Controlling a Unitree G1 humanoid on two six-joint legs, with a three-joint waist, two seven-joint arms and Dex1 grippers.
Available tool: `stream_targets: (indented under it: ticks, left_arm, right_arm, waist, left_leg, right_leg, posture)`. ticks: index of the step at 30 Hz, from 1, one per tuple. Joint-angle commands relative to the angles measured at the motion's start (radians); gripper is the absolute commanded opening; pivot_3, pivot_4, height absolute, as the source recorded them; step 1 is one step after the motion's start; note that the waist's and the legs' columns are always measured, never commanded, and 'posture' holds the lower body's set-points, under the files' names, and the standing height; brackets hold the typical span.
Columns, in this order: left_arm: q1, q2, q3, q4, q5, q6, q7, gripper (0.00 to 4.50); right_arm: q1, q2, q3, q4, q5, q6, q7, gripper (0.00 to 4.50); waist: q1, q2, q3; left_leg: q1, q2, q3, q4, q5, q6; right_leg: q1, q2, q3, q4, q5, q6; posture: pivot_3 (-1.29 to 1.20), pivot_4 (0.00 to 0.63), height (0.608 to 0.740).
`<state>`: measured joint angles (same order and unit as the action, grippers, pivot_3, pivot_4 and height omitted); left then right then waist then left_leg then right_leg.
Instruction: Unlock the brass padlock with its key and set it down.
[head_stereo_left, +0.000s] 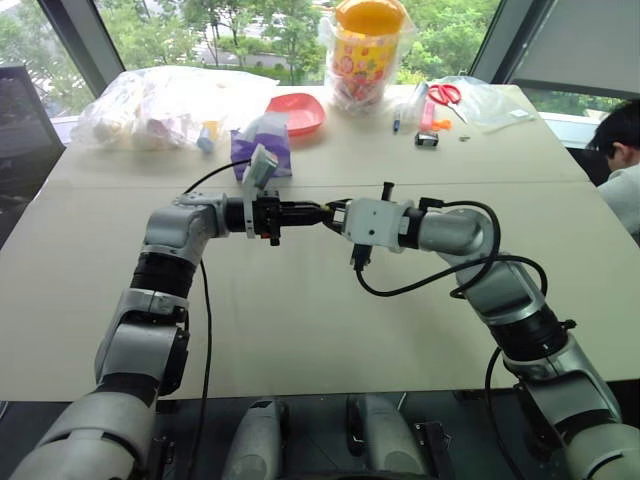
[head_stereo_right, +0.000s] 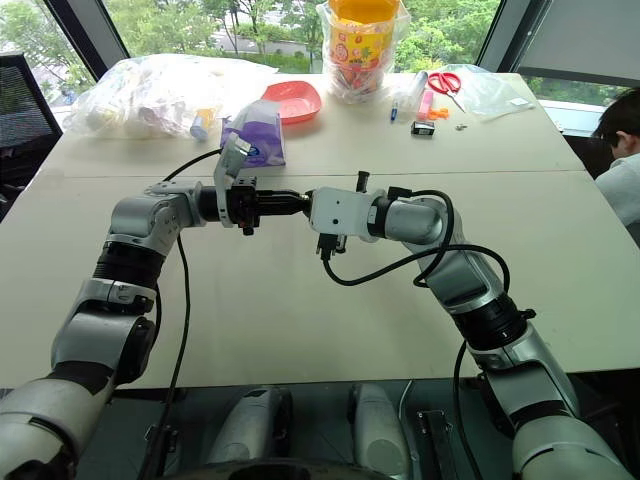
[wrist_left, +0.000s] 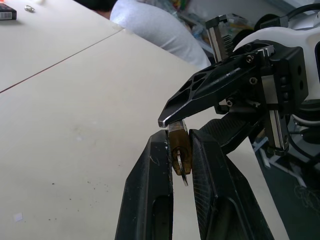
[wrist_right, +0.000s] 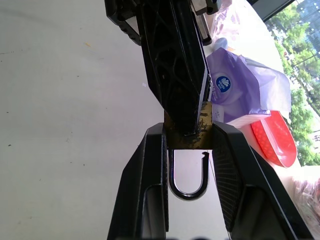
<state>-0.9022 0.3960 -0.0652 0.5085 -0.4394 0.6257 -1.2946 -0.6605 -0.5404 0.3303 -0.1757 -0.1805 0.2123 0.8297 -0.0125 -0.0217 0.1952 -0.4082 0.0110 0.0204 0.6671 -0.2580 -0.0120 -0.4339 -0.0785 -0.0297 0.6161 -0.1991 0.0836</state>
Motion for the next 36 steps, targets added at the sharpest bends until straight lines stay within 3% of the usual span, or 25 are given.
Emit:
stream_targets:
  ticks: [1,3,5,11,16,20,26,36]
  left_arm:
    - [-0.024,0.001,0.002,-0.011,0.011,-0.02,0.004,0.02]
    - [-0.022,0.002,0.005,-0.013,0.011,-0.022,0.007,0.02]
    - [-0.016,0.004,0.01,-0.021,0.008,-0.018,0.008,0.02]
    - [0.007,0.018,0.022,-0.039,0.004,-0.012,0.01,0.02]
    - [0.013,0.042,0.048,-0.044,-0.014,0.005,0.013,0.02]
    - [0.006,0.046,0.082,-0.042,-0.04,0.029,0.016,0.02]
    - [0.011,0.037,0.069,-0.082,-0.06,0.056,0.003,0.02]
    - [0.035,0.04,0.053,-0.186,-0.093,0.112,-0.016,0.02]
  right_arm:
    - [-0.008,0.002,-0.028,-0.052,0.003,0.015,-0.01,0.64]
    - [-0.001,0.004,-0.04,-0.051,0.015,0.035,-0.012,0.64]
    - [0.006,0.009,-0.057,-0.052,0.028,0.057,-0.021,1.76]
    - [0.03,-0.025,-0.064,-0.051,0.009,0.081,-0.02,4.47]
    - [0.083,-0.06,-0.137,-0.121,0.063,0.203,-0.004,4.47]
    - [0.107,0.046,-0.294,-0.274,0.33,0.469,0.005,3.26]
    - [0.074,0.122,-0.28,-0.344,0.435,0.665,-0.07,0.58]
    - [0.043,0.112,-0.215,-0.276,0.442,0.637,-0.127,0.58]
  waist:
    - [0.0,0.0,0.0]
    - [0.001,0.0,0.0]
    - [0.001,0.0,0.0]
    - [0.001,0.0,0.0]
    - [0.001,0.0,0.0]
    - [0.001,0.0,0.0]
    - [0.001,0.0,0.0]
    - [0.001,0.0,0.0]
  left_leg:
    - [0.0,0.0,0.0,0.0,0.0,0.0]
    - [0.0,0.0,0.0,0.0,0.0,0.0]
    - [0.0,0.0,0.0,0.0,0.0,0.0]
    - [0.0,0.0,0.0,0.0,0.0,0.0]
    - [0.0,0.0,0.0,0.0,0.0,0.0]
    - [0.0,0.0,0.0,0.0,0.0,0.0]
    - [0.0,0.001,0.0,0.0,0.0,0.0]
    - [0.0,0.0,0.0,0.0,0.0,0.0]
  right_leg:
    - [0.0,0.0,0.0,0.0,0.0,0.0]
    - [0.0,0.0,0.0,0.0,0.0,0.0]
    - [0.0,0.0,0.0,0.0,0.0,0.0]
    - [0.0,0.0,0.0,0.0,0.0,0.0]
    - [0.0,0.0,0.0,0.0,0.0,0.0]
    - [0.0,0.0,0.0,0.0,0.0,0.0]
    - [0.0,0.0,0.0,0.001,0.0,0.0]
    - [0.0,0.0,0.0,0.0,0.0,0.0]
  posture:
    - [0.0,0.15,0.74]
    - [0.0,0.15,0.74]
    - [0.0,0.15,0.74]
    - [0.0,0.15,0.74]
    - [0.0,0.15,0.74]
    - [0.0,0.15,0.74]
    - [0.0,0.15,0.74]
    - [0.0,0.15,0.74]
